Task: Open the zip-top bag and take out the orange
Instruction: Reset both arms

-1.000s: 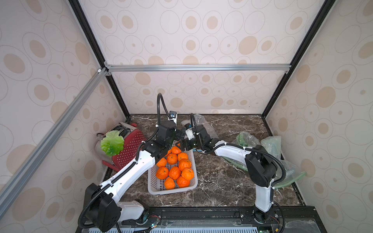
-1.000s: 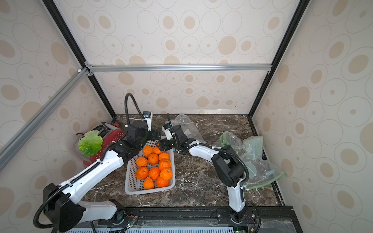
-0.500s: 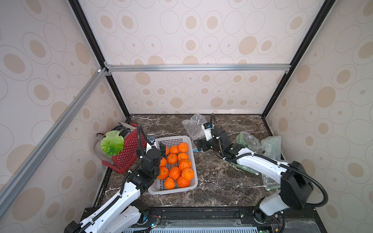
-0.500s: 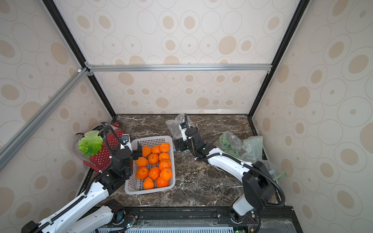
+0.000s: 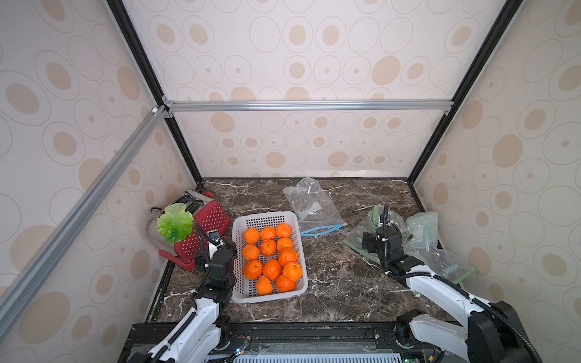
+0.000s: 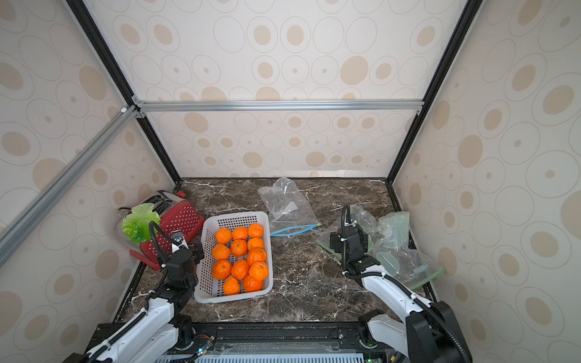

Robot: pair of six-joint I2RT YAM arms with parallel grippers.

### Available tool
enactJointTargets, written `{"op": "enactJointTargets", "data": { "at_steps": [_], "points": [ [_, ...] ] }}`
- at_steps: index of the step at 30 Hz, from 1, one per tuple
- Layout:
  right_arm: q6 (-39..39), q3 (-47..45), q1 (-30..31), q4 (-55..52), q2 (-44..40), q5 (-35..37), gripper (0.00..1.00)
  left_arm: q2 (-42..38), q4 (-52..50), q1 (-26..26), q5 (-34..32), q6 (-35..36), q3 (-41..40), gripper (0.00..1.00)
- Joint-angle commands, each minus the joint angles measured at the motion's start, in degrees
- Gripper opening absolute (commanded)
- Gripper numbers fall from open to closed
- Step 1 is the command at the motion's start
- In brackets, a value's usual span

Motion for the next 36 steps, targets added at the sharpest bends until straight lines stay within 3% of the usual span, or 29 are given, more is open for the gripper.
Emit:
{"op": "enactJointTargets", "data": {
  "at_steps": [1,5,10,12,15,17,18,21,24,26,29,30,36],
  "points": [
    [-7.4,-2.9,-1.2,14.4,2.3,5.2,0.95,9.8,5.3,0.9,7.2,4.8,3.7,0.99],
    [-7.2,-7.3,-5.2,30.8,11.7,4.3,0.95,19.5,14.5,1.1,8.2,10.4,6.4,0.99],
    [-10.3,-10.2,-6.8,48.3,18.9,2.5,0.96,25.7,20.7,1.9,15.8,13.8,8.0,0.99],
    [-12.0,-11.4,-7.7,56.1,24.0,-1.0,0.95,26.4,16.2,2.4,18.6,13.9,10.4,0.99],
    [-10.4,-11.6,-8.5,53.0,24.0,-4.8,0.92,27.2,17.9,3.0,20.1,12.2,10.7,0.99],
    [-12.1,-11.1,-8.5,58.8,27.8,-3.9,0.93,29.8,28.5,6.8,26.9,8.6,6.6,0.99],
    [-11.8,-10.7,-8.5,56.5,27.2,-3.8,0.93,32.0,30.6,8.0,25.4,6.5,6.5,0.99],
    [-10.0,-9.0,-8.9,49.7,25.0,-4.1,0.93,37.0,30.9,9.8,29.4,6.2,9.0,0.99],
    [-9.0,-6.0,-10.4,45.1,26.1,-6.1,0.93,36.9,20.0,13.4,32.1,2.3,14.3,0.99],
    [-6.6,-4.4,-12.6,40.0,25.0,-8.3,0.92,37.3,21.6,14.2,33.8,2.0,14.0,0.99],
    [-6.9,-5.1,-12.9,42.1,25.3,-8.5,0.93,36.7,22.2,14.2,33.8,1.9,13.4,0.99],
    [-7.0,-5.3,-12.9,42.5,25.3,-8.5,0.99,36.5,21.9,14.2,33.8,1.9,13.4,0.99],
    [-7.0,-5.4,-12.8,42.4,25.0,-8.5,0.99,36.6,21.9,14.1,33.7,1.9,13.4,0.99]
  ]
}}
